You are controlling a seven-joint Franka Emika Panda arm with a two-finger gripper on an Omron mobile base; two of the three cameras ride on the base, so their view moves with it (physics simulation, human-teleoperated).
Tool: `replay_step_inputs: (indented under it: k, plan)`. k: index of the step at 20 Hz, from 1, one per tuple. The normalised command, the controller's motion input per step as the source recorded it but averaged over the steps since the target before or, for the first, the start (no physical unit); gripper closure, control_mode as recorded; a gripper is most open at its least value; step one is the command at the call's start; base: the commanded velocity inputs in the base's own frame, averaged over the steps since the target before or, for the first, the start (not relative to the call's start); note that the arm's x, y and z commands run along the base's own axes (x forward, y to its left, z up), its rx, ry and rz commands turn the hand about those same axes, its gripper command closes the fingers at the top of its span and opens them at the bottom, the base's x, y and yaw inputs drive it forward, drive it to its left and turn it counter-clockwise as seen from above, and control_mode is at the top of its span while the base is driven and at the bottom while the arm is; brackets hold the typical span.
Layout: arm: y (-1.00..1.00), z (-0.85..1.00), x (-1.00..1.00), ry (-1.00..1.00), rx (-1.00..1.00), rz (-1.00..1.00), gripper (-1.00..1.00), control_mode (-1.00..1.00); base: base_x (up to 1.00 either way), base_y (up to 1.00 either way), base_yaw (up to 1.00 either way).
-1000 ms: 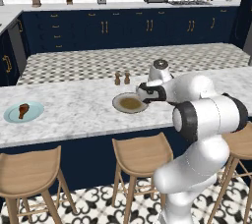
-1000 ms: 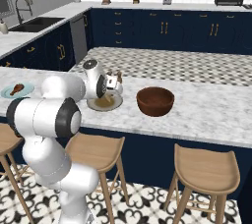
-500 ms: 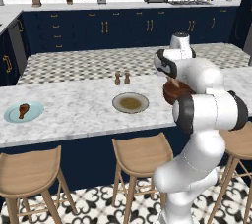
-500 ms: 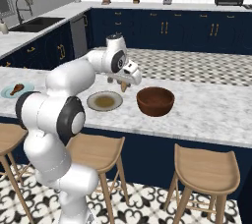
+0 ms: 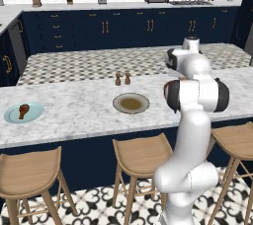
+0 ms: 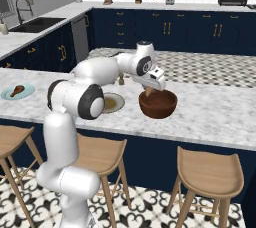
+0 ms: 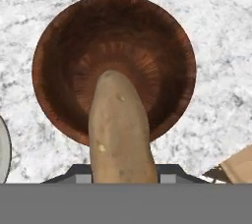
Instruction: Pick the chicken drumstick and sweet potato from their plates and place them in the bowl. Then put the bowl in the fridge.
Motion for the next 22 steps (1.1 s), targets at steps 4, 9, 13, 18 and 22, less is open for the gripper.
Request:
replay_step_inputs:
  k: [4,9,13,18,22]
  plan:
    - [-0.25,-0.40,0.81,0.00,0.00,-0.01,1.00,-1.00,0.00,0.00,0.00]
    - [-0.04,-0.44,0.82,0.00,-0.01,0.00,1.00,-1.00,0.00,0.00,0.00]
    - [-0.16,-0.39,0.57,-0.03,-0.03,0.00,-1.00,-1.00,0.00,0.00,0.00]
    - [-0.04,0.00,0.01,0.01,0.00,0.00,-1.00,-1.00,0.00,0.00,0.00]
    - [0.00,0.00,-0.06,0.00,0.00,0.00,-1.00,-1.00,0.00,0.00,0.00]
